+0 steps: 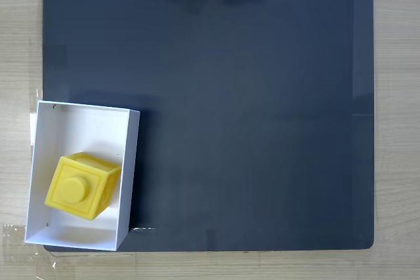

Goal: Grasp a yellow block and put it in the box

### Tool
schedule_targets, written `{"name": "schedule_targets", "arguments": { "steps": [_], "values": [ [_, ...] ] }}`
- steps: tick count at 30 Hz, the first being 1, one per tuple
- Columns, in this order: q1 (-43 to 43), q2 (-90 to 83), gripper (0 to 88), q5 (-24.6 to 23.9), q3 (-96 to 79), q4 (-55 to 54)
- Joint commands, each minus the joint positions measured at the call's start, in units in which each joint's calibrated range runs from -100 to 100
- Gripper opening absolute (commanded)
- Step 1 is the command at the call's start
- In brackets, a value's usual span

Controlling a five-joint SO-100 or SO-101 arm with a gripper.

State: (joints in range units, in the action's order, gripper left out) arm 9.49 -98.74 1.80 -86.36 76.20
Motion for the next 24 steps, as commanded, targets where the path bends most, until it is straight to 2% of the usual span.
{"name": "schedule_targets", "arguments": {
  "steps": [1, 24],
  "values": [
    [0.19, -0.33, 1.0, 1.19, -5.50, -2.03],
    [0.27, -0.25, 1.0, 1.25, -5.32, -2.03]
  ]
}}
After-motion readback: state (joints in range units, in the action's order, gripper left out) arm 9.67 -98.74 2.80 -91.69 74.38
